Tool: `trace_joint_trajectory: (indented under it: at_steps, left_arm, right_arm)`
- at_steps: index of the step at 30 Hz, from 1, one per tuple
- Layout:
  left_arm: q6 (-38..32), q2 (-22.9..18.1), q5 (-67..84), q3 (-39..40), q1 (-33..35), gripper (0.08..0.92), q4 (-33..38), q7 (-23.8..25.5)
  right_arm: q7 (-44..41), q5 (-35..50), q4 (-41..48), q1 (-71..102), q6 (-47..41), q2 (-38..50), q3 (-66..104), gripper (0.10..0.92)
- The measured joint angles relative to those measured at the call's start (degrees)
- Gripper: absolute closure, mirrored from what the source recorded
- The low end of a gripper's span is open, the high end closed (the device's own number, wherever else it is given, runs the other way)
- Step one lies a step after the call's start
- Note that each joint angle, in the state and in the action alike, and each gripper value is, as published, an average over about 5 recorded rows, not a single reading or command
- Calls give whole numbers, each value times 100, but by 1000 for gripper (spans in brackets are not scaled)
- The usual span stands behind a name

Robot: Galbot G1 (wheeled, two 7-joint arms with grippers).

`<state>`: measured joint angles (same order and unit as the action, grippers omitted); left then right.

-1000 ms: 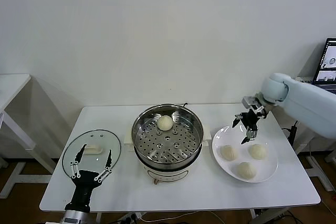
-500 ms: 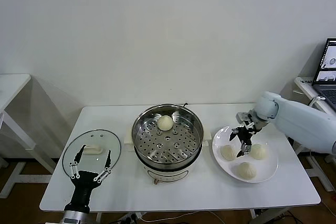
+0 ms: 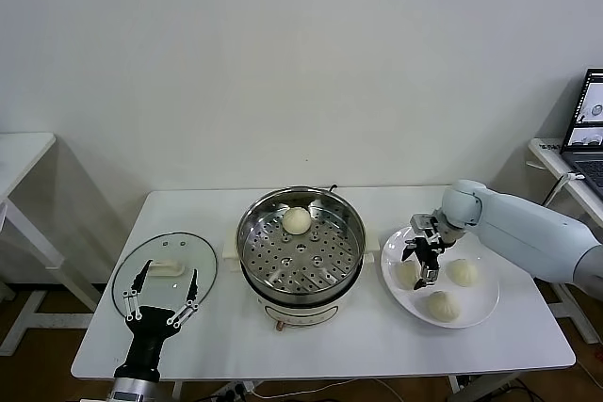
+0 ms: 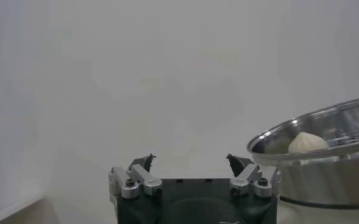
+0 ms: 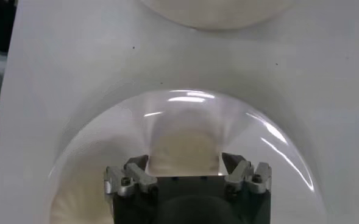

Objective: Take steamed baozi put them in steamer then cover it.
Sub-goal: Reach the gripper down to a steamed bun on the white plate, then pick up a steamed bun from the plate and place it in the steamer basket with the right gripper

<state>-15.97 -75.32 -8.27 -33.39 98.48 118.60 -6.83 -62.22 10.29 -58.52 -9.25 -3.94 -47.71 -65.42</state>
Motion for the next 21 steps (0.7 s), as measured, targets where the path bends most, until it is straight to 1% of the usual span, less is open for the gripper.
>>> trace_joint_trajectory:
  at_steps: [3,10,16,21]
  left_arm:
    - [0,-1,1,-6,2,177,1,-2]
    - [-1,4,3,-11,-10,177,6,-2]
    - [2,21,3,7,-21,177,27,-3]
    - [19,28,2,34,-46,177,53,-7]
  right_arm:
    - [4,-27,-44,-29,2,23,-22,318]
    - [-81,-120,-205,-255,40,126,-36,387]
    - [-419,-125,-315,-793,113,108,-94,389]
    - [-749,117,-433,-1596,120,-59,-385,387]
